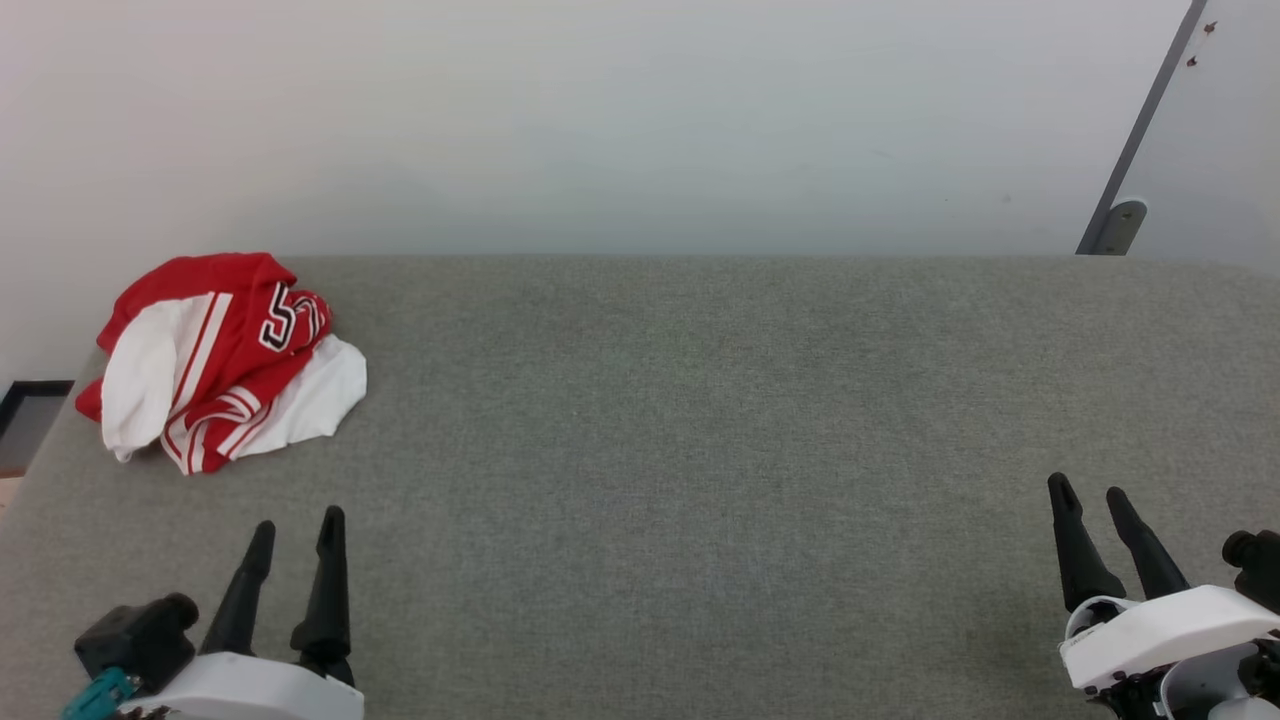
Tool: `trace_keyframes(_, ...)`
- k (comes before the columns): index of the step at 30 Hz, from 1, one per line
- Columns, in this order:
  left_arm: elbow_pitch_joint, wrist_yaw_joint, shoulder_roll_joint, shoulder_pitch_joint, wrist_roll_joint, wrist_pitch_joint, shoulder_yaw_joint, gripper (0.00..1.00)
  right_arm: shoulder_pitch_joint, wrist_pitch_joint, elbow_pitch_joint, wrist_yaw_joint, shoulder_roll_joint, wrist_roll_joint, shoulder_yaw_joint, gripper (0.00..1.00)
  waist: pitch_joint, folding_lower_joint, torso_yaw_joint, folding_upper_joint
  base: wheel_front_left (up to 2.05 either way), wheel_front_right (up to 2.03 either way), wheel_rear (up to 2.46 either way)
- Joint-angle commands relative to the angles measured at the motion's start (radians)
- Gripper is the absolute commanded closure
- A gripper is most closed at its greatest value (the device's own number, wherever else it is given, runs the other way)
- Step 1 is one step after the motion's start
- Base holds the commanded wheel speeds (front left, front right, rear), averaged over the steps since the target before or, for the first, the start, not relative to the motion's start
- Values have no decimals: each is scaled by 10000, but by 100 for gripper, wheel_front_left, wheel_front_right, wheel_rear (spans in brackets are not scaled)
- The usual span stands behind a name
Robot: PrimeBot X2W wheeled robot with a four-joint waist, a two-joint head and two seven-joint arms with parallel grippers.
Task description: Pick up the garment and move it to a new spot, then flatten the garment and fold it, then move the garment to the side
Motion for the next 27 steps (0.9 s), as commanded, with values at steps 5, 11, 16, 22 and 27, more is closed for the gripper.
trace_keyframes(5,-158,-142,96,63,729,-198,17,0,79,-158,-185,-7,-137,-571,13,0,-48,0,-11,0,0,0,0)
trace_keyframes(11,-207,-219,141,116,1293,-326,-11,0,89,-267,-264,-7,-188,-997,30,0,-91,0,-11,0,0,0,0)
trace_keyframes(16,-253,-246,196,175,1693,-440,-26,0,102,-328,-334,-8,-208,-1373,28,0,-104,0,-22,0,0,0,0)
trace_keyframes(22,-290,-293,256,249,2164,-562,-80,0,147,-402,-385,-8,-227,-1824,38,0,-135,0,-40,0,0,0,0)
trace_keyframes(27,-303,-305,306,286,2561,-667,-119,0,160,-461,-426,-8,-263,-2159,33,0,-158,0,-52,0,0,0,0)
